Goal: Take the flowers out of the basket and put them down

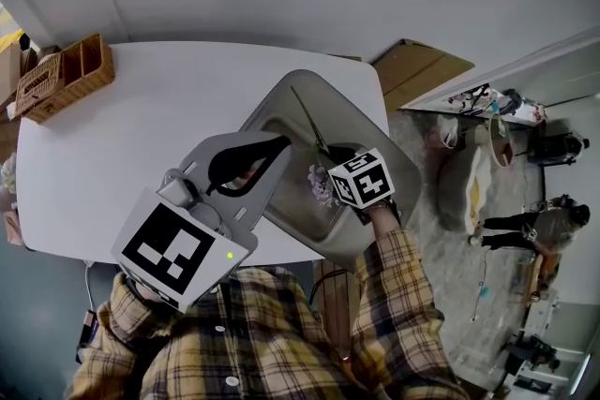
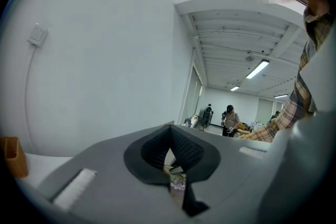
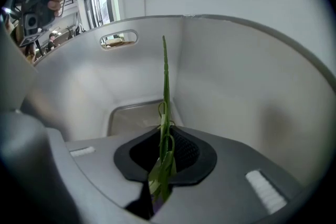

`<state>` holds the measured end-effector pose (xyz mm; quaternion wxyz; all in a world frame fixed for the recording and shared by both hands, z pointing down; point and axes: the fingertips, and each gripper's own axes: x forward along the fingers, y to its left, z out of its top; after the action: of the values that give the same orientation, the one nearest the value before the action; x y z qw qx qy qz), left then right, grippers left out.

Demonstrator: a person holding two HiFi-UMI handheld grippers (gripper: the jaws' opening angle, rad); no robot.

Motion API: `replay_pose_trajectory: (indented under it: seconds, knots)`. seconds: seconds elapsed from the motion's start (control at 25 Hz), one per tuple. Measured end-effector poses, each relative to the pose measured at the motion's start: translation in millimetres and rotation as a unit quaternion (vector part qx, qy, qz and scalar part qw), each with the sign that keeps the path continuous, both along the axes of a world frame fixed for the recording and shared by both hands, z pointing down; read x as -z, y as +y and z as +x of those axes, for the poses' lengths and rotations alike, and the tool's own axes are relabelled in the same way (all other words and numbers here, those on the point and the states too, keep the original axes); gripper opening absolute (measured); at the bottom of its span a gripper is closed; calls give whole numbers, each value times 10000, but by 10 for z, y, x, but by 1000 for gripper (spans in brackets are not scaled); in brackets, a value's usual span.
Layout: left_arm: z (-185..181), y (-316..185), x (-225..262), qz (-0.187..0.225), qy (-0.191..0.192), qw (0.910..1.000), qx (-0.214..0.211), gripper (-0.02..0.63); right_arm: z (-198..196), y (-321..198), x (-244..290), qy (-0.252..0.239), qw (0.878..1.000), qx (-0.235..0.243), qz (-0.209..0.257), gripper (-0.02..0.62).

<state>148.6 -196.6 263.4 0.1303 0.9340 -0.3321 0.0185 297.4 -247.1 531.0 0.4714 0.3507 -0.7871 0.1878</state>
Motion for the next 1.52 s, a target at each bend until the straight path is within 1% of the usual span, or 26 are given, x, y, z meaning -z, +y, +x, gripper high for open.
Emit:
replay_pose_trajectory:
  seconds: [0.16, 0.28, 0.44, 0.68, 0.84, 1.0, 1.24, 1.52]
  knots:
    - [-6, 27, -1, 20, 26, 10000, -28, 14, -25, 20, 168, -171, 9997, -105, 131, 42]
    - [-1, 49, 15, 62, 28, 10000, -45, 14, -65, 34, 354, -354, 9987, -178, 321, 41]
    - [44, 116, 53, 75, 22, 10000, -40, 14, -101, 97, 632, -675, 9957, -298, 561, 41]
    - [57, 207, 67, 116, -24, 9999, 41, 14, -159, 216, 960, -950, 9909, -340, 892, 41]
    - [52, 274, 52, 63, -73, 9999, 138, 14, -222, 327, 1175, -1126, 9867, -262, 1138, 41]
    - [51, 321, 54, 100, -43, 9997, 211, 14, -295, 389, 1389, -1300, 9818, -172, 1378, 42]
    - [87, 379, 102, 131, -67, 9994, 314, 14, -279, 445, 1744, -1571, 9734, -115, 1666, 41]
    - [-127, 411, 125, 207, -30, 9985, 500, 14, -460, 437, 2075, -1735, 9638, -11, 2026, 41]
